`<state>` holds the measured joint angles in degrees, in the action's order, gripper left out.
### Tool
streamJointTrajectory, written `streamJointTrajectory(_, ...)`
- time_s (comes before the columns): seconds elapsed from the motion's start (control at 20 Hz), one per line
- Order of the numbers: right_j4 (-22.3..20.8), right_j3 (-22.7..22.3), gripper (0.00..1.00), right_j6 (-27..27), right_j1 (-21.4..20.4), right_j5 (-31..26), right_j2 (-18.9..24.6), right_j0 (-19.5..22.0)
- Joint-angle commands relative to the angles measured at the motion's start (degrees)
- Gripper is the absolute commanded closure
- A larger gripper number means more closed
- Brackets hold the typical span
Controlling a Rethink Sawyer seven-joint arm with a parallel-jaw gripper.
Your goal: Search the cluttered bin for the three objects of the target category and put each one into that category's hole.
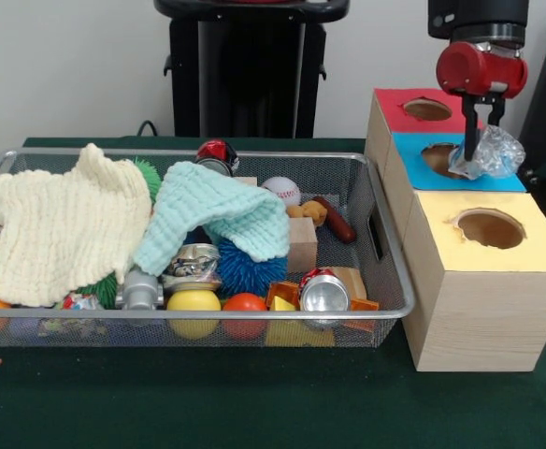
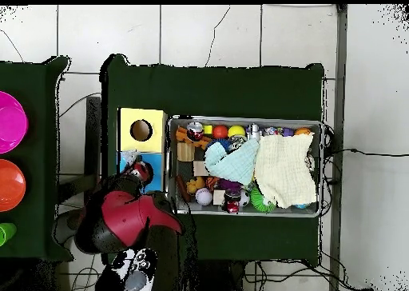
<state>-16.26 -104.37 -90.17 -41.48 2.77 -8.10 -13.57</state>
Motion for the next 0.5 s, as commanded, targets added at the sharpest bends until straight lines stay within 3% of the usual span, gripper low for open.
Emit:
streamJointTrajectory(0.05,2.61,2.38,1.00,-9.71,4.62,-1.72,2.43,0.89)
streamJointTrajectory(0.15,2.48,2.68,1.00,-8.19,5.73,-6.03,3.32,2.03)
streamJointTrajectory(0.5,1.83,2.95,1.00,-6.10,6.71,-10.34,3.67,3.15)
